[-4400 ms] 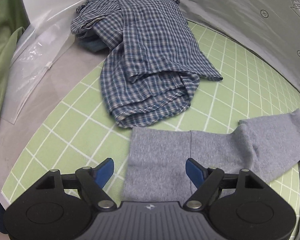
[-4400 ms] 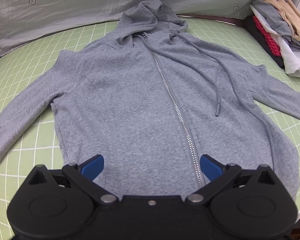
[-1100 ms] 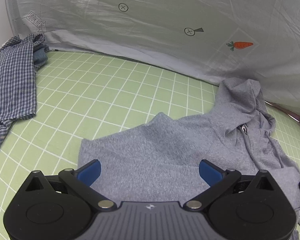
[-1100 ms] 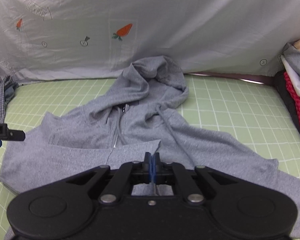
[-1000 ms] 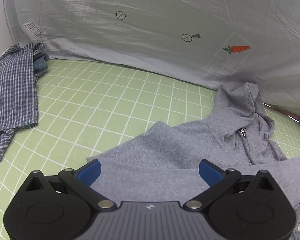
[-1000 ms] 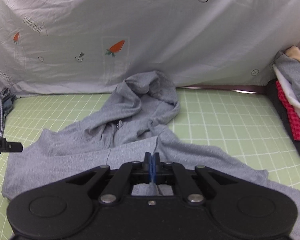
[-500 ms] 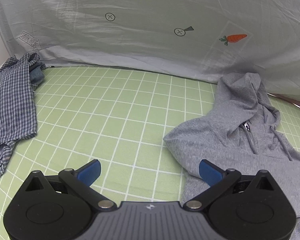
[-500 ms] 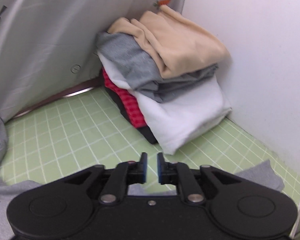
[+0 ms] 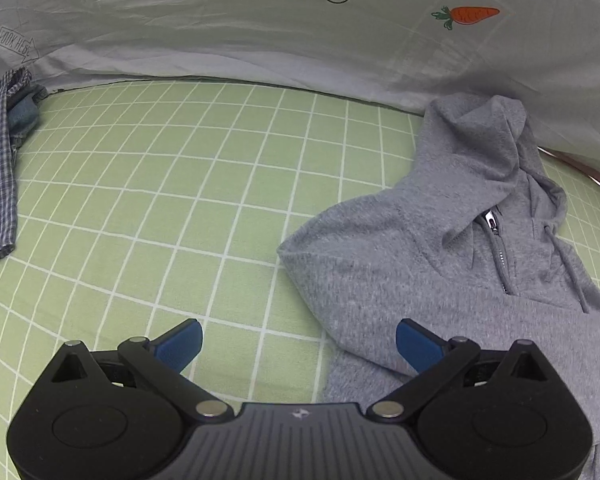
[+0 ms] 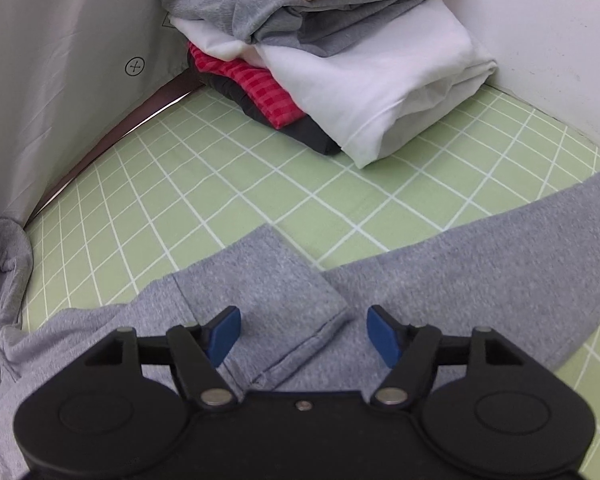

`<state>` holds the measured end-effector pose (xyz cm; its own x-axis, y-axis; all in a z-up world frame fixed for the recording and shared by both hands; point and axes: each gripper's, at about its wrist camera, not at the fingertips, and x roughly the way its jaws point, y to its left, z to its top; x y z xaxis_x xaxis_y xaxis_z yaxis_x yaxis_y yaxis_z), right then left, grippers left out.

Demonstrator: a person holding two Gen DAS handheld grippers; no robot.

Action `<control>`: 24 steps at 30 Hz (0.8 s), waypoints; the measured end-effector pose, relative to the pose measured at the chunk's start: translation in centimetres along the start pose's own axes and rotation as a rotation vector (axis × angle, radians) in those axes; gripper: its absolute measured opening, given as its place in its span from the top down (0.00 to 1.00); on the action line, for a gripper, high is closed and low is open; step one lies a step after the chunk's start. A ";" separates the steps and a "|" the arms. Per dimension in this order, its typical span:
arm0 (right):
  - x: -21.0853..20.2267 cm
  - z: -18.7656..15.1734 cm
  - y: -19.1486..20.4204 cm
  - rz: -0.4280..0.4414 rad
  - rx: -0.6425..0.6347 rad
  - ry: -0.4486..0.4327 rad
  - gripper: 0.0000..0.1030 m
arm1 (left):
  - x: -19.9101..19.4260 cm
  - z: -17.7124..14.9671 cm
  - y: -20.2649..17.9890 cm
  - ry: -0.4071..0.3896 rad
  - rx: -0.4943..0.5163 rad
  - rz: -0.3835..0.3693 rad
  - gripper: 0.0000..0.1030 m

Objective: Fold clothes

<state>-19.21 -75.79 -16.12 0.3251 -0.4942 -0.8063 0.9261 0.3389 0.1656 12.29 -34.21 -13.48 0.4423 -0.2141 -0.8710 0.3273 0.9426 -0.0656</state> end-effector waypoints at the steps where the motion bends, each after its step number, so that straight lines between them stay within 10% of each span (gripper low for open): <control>1: 0.1 0.0 0.1 -0.004 -0.003 -0.003 0.28 | 0.2 0.2 -0.1 0.000 -0.001 -0.007 0.05; 7: 0.2 0.4 0.4 -0.028 0.003 -0.015 0.38 | 1.3 1.9 -0.3 -0.010 -0.013 -0.055 0.43; 11: 0.2 0.9 1.0 -0.045 -0.071 -0.009 0.85 | 2.2 3.1 -0.6 -0.010 -0.007 -0.073 0.89; 24: -5.2 2.5 1.0 -0.075 -0.107 -0.206 0.93 | 0.8 5.4 -1.6 -0.126 0.105 0.073 0.96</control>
<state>-19.52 -74.87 -10.33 0.2988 -0.6704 -0.6792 0.9270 0.3729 0.0397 16.65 -37.32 -11.45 0.5668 -0.1825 -0.8034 0.3728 0.9264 0.0526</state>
